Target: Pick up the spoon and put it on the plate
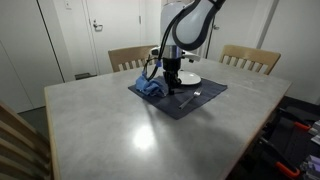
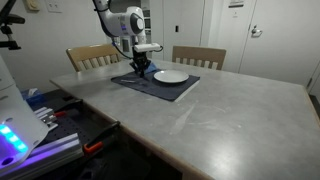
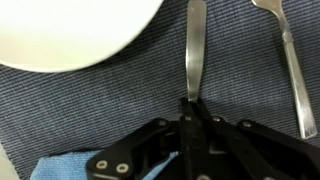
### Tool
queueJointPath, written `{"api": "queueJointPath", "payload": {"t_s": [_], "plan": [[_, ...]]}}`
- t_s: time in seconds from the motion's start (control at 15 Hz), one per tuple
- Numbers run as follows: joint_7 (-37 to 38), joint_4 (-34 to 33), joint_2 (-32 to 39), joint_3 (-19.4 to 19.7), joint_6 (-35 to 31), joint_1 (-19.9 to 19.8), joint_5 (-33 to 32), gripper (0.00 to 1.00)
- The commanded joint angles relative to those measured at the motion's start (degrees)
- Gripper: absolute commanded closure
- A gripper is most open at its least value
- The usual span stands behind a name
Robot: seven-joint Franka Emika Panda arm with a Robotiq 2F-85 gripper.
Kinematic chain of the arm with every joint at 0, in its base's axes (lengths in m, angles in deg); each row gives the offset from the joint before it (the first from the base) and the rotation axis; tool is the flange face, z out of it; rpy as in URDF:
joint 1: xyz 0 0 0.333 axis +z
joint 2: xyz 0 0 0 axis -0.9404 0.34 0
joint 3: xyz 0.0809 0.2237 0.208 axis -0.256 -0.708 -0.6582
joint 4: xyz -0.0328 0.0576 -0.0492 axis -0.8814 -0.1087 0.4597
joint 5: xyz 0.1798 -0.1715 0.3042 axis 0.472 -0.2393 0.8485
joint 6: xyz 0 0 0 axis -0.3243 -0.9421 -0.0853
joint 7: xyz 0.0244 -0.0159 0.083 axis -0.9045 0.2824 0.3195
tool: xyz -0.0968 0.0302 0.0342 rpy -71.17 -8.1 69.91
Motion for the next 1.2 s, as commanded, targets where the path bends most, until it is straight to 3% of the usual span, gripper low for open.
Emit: {"api": "queueJointPath", "payload": {"t_s": [0.0,0.73,1.13], "plan": [[-0.7,0.6,-0.3,-0.5,0.3,-1.0,-0.7,0.98],[1.3,2.0,-5.0,1.8,8.8,-0.2,-1.9,0.98],[2.9,1.8,-6.2,3.5,8.5,-1.1,-1.8,0.98]]}}
